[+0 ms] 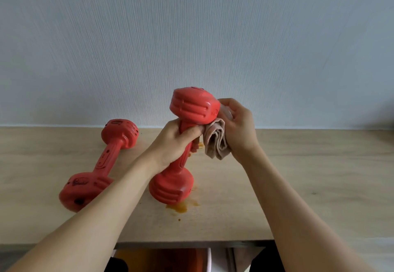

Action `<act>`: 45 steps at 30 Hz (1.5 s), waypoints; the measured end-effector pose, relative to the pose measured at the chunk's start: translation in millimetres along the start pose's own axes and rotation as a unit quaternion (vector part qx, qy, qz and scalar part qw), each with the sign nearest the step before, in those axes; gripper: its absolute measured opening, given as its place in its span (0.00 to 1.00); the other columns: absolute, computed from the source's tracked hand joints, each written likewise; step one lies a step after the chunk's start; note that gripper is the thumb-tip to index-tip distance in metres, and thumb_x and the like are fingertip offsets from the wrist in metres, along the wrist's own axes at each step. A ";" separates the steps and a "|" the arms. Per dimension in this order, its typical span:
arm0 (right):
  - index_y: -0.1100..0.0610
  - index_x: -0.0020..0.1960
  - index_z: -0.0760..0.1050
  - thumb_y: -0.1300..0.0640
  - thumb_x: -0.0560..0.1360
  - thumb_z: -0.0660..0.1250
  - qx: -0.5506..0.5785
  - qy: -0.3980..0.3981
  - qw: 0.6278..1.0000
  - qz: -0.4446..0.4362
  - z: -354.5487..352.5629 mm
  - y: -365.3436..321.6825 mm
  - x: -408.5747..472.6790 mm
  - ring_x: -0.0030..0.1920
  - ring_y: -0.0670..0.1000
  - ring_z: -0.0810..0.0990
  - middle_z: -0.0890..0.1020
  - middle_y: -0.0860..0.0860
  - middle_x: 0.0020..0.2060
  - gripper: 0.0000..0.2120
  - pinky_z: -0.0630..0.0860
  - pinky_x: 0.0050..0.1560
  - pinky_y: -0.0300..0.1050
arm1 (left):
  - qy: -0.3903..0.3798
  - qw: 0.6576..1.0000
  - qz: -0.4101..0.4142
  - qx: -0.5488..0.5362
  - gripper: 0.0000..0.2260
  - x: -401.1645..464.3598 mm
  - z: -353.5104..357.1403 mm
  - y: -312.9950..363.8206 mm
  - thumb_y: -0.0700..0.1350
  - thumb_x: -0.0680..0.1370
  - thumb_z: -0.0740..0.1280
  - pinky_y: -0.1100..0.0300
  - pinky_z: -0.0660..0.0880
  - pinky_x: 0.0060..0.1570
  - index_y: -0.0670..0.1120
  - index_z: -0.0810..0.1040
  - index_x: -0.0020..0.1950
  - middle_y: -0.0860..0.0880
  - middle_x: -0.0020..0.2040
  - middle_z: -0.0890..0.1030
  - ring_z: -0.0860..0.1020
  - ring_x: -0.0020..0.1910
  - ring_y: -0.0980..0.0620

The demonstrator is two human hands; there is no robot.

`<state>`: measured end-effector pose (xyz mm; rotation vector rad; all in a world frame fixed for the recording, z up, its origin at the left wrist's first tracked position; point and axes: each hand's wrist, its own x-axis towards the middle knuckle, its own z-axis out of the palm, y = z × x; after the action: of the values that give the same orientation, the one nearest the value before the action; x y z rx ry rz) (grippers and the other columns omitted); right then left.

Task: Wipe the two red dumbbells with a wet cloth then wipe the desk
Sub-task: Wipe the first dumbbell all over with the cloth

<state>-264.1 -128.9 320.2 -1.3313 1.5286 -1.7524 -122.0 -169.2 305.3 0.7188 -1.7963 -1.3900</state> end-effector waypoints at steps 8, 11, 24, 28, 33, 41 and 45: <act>0.55 0.51 0.78 0.61 0.72 0.65 0.040 -0.011 0.999 0.025 -4.5 0.1 -5.6 0.41 0.54 0.81 0.83 0.56 0.41 0.09 0.78 0.45 0.51 | 0.151 0.985 0.027 0.079 0.13 4.9 -16.1 0.7 0.58 0.64 0.76 0.52 0.79 0.45 0.50 0.80 0.37 0.49 0.35 0.83 0.83 0.39 0.50; 0.53 0.55 0.77 0.62 0.75 0.63 -0.044 -0.033 0.998 -0.009 2.3 -3.2 -11.6 0.43 0.50 0.81 0.82 0.51 0.43 0.10 0.78 0.46 0.47 | 0.158 0.986 -0.001 0.045 0.06 4.8 -16.6 -1.5 0.49 0.71 0.72 0.47 0.79 0.50 0.49 0.79 0.41 0.51 0.35 0.83 0.83 0.39 0.53; 0.50 0.56 0.72 0.45 0.73 0.46 -0.373 0.059 0.913 -0.154 5.0 -24.7 -29.4 0.43 0.58 0.75 0.74 0.52 0.49 0.21 0.71 0.37 0.48 | 0.202 0.941 0.076 0.263 0.07 1.7 -3.9 -5.2 0.46 0.77 0.65 0.67 0.67 0.31 0.43 0.71 0.45 0.50 0.32 0.77 0.76 0.32 0.54; 0.54 0.53 0.74 0.47 0.71 0.47 -0.383 0.070 0.907 -0.162 1.2 -24.9 -30.1 0.43 0.58 0.74 0.74 0.54 0.47 0.22 0.70 0.35 0.47 | 0.203 0.937 0.087 0.270 0.06 1.0 1.9 -5.4 0.45 0.77 0.64 0.56 0.68 0.34 0.44 0.70 0.46 0.46 0.36 0.79 0.77 0.36 0.47; 0.55 0.48 0.73 0.52 0.72 0.50 -0.367 0.076 0.906 -0.195 14.4 -38.7 -41.0 0.40 0.57 0.74 0.75 0.54 0.44 0.15 0.69 0.32 0.46 | 0.223 0.929 0.085 0.281 0.06 2.1 3.1 -4.7 0.42 0.77 0.65 0.63 0.59 0.34 0.45 0.68 0.46 0.52 0.36 0.75 0.72 0.38 0.52; 0.58 0.50 0.71 0.58 0.77 0.57 -0.303 0.043 0.949 -0.076 8.5 -21.4 -20.1 0.41 0.57 0.74 0.76 0.55 0.44 0.07 0.64 0.37 0.46 | 0.176 0.947 0.057 0.262 0.04 0.5 -1.9 -3.4 0.42 0.76 0.65 0.54 0.73 0.36 0.43 0.71 0.44 0.48 0.33 0.77 0.78 0.34 0.48; 0.55 0.47 0.71 0.56 0.77 0.55 -0.307 0.025 0.943 -0.125 19.0 -28.5 -34.4 0.41 0.57 0.75 0.76 0.54 0.43 0.06 0.68 0.37 0.48 | 0.202 0.945 0.048 0.254 0.04 3.6 -8.8 -3.2 0.41 0.75 0.64 0.69 0.68 0.28 0.42 0.71 0.43 0.53 0.29 0.75 0.76 0.26 0.61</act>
<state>-225.9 -101.7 332.6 -1.8516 2.1243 -1.5026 -116.8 -177.7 304.2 1.0767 -1.8287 -0.6427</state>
